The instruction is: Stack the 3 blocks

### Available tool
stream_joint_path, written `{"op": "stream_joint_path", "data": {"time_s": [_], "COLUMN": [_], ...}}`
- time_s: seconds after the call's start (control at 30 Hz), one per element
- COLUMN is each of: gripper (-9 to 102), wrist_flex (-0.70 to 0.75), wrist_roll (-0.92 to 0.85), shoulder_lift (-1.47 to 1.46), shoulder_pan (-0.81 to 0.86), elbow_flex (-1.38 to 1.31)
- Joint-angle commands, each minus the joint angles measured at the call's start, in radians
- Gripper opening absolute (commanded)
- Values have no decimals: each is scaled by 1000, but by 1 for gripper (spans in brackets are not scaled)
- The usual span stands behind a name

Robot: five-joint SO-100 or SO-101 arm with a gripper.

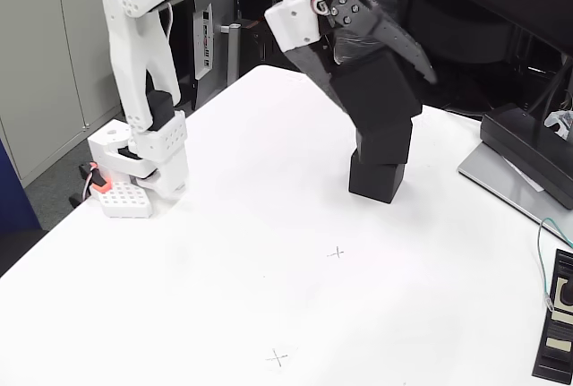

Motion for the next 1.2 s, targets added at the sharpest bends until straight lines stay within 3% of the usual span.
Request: {"op": "stream_joint_path", "data": {"time_s": [0.0,0.57,1.17], "gripper": [20,20,21], "wrist_flex": [2,0,0], "wrist_roll": [41,255,308], "shoulder_lift": [43,29,-132], "shoulder_pan": [-89,-437,-445], "elbow_flex": [-35,60,63]}}
